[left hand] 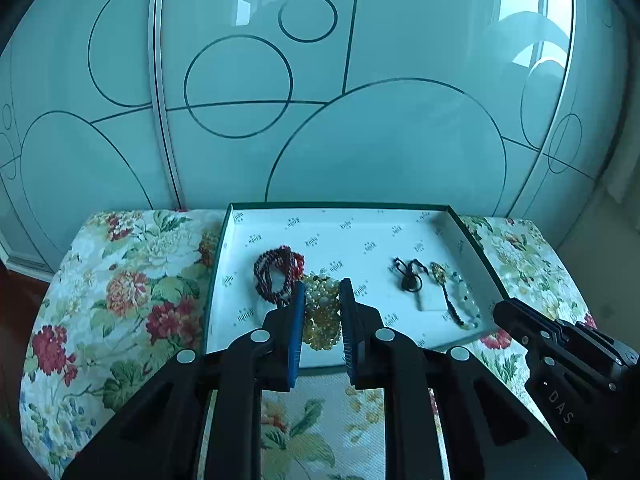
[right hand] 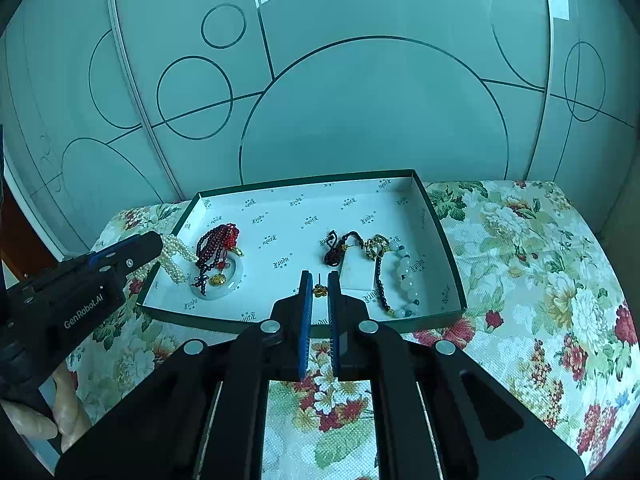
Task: Organize jewelry
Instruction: 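Carry the pearl necklace into the box and open the left gripper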
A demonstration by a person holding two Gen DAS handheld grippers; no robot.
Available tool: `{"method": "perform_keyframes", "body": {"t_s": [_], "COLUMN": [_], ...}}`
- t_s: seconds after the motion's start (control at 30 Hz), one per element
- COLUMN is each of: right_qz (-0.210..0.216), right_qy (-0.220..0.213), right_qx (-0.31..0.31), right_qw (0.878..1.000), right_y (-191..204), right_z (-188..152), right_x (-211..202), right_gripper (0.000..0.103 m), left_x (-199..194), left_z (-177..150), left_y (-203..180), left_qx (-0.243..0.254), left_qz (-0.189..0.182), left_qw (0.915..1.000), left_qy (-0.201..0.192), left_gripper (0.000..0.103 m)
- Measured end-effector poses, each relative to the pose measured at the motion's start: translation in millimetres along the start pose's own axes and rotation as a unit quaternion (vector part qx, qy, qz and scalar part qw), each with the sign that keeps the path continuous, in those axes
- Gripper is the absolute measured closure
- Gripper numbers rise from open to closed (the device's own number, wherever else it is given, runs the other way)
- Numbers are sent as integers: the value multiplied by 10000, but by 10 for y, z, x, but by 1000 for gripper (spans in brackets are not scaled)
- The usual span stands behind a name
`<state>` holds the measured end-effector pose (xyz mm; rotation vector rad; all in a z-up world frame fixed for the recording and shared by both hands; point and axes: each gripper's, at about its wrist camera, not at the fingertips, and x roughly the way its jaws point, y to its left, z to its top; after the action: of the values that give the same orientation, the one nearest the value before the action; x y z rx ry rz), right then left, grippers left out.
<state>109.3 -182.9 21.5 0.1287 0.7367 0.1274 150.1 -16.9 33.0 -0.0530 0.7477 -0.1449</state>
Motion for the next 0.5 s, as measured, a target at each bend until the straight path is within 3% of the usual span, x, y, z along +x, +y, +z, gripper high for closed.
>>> {"method": "perform_keyframes", "body": {"t_s": [0.33, 0.5], "right_qz": [1, 12], "right_qy": [-135, -17], "right_qx": [-11, -34], "right_qw": [9999, 10000], "right_y": [-63, -47], "right_z": [382, 408], "right_x": [163, 335], "right_gripper": [95, 95], "left_x": [154, 341], "left_z": [406, 347], "left_y": [113, 87], "left_qx": [-47, -31], "left_qz": [99, 109], "left_qw": [9998, 9999], "left_qy": [-144, 21], "left_gripper": [85, 85]}}
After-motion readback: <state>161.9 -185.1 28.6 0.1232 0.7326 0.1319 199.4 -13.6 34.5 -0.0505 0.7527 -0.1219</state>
